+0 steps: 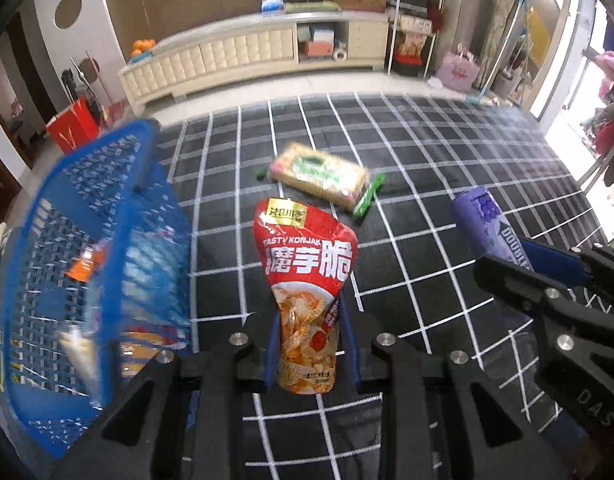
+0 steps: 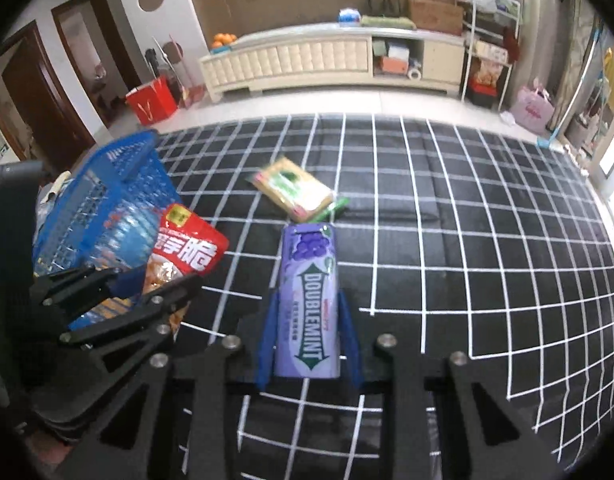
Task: Organize snacks
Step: 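Carry the red pouch into the blue basket and open the left gripper while the right carries the gum roll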
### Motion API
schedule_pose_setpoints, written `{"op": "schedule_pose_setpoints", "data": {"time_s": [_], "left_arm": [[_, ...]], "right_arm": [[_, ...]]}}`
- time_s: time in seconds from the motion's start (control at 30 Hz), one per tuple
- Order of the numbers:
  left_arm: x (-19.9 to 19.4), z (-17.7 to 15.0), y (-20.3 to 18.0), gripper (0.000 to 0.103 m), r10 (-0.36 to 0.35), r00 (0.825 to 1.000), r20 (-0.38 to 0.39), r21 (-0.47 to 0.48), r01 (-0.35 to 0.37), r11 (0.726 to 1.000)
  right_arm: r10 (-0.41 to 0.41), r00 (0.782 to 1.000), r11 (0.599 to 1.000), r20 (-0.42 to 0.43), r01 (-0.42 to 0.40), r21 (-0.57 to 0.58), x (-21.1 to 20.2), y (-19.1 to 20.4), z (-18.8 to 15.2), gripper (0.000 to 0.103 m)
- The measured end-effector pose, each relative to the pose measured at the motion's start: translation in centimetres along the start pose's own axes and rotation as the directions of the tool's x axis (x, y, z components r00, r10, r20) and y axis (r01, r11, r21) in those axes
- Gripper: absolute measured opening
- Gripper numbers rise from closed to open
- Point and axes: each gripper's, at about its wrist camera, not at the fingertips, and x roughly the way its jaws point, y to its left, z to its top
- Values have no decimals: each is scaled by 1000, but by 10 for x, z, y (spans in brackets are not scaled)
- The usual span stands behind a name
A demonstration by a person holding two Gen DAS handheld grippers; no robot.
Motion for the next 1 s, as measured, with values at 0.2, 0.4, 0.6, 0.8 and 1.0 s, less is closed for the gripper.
{"op": "schedule_pose_setpoints", "data": {"time_s": [0.2,0.4,0.6,0.8,1.0], "left_arm": [[-48,0,23,24,18,997,74,-18,-17,1000],[-81,-6,55,24,47,992,120,-22,-44,999],[-97,-13,93,24,82,988,128,-31,-79,996],[-101,-17,129,24,104,987,123,-30,-101,994],[-87,-4,165,24,101,992,73,-60,-97,993]], "right_arm": [[25,998,999,55,-24,-22,-32,29,7,34],[59,993,997,98,-54,-56,-54,66,10,34],[104,987,991,119,-92,-101,-59,109,16,34],[151,982,983,109,-138,-121,-49,139,23,34],[182,979,975,94,-168,-143,-29,159,35,34]]}}
